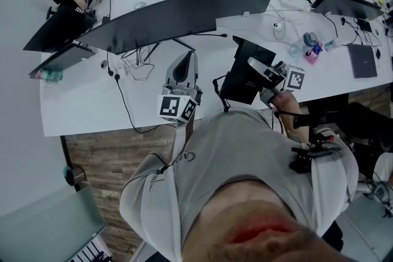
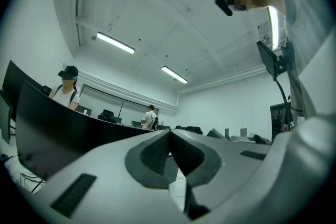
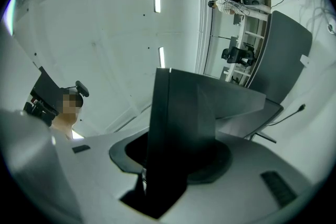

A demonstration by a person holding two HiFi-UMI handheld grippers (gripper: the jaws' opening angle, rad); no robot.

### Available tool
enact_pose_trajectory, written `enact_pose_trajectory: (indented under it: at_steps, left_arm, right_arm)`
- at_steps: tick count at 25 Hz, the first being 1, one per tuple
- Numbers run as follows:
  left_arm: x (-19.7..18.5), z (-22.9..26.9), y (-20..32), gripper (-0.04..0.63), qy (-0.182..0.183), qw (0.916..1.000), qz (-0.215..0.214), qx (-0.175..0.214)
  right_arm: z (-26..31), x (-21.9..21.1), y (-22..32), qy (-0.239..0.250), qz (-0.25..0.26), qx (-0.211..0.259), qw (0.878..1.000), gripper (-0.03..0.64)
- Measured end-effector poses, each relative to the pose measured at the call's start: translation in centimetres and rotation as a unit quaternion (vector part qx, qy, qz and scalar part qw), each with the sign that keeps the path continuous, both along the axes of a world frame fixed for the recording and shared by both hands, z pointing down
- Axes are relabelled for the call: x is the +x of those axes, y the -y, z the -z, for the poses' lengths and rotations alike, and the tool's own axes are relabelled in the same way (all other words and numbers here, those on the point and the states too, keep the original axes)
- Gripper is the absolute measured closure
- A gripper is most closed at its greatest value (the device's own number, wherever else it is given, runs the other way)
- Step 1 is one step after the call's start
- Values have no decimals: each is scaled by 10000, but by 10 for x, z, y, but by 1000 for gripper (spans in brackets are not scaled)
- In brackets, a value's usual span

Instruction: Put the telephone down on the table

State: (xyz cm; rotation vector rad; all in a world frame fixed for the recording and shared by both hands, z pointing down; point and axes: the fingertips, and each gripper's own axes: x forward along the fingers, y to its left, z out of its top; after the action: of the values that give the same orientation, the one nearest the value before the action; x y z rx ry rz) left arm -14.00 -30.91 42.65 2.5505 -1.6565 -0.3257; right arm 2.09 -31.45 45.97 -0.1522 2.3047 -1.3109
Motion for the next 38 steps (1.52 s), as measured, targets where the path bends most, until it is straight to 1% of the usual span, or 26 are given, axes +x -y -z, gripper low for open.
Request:
enact_pose_trajectory:
  at_steps: [2,5,7,12,14,17,19,22,26,29,33,38]
  left_arm:
    - [0,-2,-2,586,-5,10000,-28,-21]
    - [1,-6,-4,586,20,9999,-60,-107]
    - [0,-7,-7,586,22,9998,-53,-173]
    - [-12,-7,-10,586,10,9998,82,-176]
    - [-18,-10,-12,586,37,9996,151,-227]
    - [-26,-15,-12,586,81,9992,232,-330]
    - [-33,-19,-11,586,114,9986,308,-410]
    - [-43,-22,-7,586,170,9977,433,-484]
    - [-49,-20,0,586,239,9972,518,-482]
    - [-45,-16,1,586,340,9969,531,-478]
    - [-37,-17,3,586,471,9965,492,-486]
    - [-30,-18,4,586,546,9962,477,-485]
  right_arm:
    - [-10,-2,0,-158,99,-8,9998,433]
    - [-34,-5,6,-703,211,91,9973,434]
    - [-50,-9,8,-935,379,151,9948,434]
    - [-84,-22,19,-1106,841,154,9902,434]
    - [-103,-26,22,-1288,981,127,9867,434]
    - [-138,-26,28,-1785,1125,180,9773,434]
    - [-160,-28,31,-1986,1223,164,9723,434]
    - [-195,-30,37,-2138,1324,26,9678,434]
    - [-245,-28,44,-2194,1387,-126,9657,434]
    - [-273,-25,46,-2322,1401,-212,9623,434]
    - [-308,-27,58,-2300,1375,-335,9629,434]
    - [-343,-27,70,-2608,1476,-341,9534,434]
